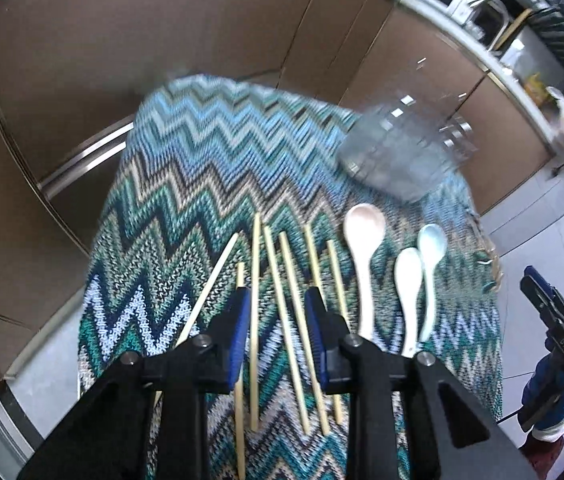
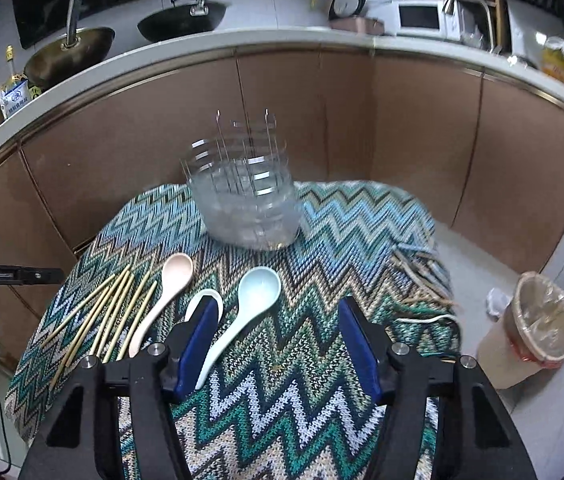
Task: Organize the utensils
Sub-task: 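Grasp a bamboo chopstick with the left tool while the right tool grasps the pale-blue spoon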
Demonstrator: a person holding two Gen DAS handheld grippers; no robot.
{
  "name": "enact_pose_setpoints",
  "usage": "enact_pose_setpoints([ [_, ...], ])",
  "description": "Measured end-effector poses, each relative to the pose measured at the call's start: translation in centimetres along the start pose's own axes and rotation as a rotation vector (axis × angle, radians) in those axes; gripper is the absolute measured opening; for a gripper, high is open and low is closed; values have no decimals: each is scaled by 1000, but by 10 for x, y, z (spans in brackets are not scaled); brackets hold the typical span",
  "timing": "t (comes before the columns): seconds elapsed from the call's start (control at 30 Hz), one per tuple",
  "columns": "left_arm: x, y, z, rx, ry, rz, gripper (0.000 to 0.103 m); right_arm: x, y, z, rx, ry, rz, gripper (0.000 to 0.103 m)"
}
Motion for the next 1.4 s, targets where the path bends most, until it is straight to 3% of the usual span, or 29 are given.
enact_pose_setpoints([
  [0.1,1,7,23,45,60,-30,22,3,-8,14,-16,36,15,58],
  [0.3,0,20,57,64,131,-90,14,8,-21,44,-19,90,24,58],
  [0.77,3,33,77,10,197,-92,9,8,-21,68,-34,131,8,58],
  [1.13,-2,25,85,-26,219,-53,6,-8,-23,108,-120,225,20,57],
  [1.4,-6,24,90,-38,213,-39,5,-19,-15,145,-239,336,12,37],
])
Point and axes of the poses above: each gripper's, at about its wrist camera, not at the fingertips, and z roughly the way its jaws point, y to its left, x to its underside, the point moved 7 cm from there along z, roughly the way its jaws point, and after that the axes turned 12 degrees about z, right-handed, at the moved point
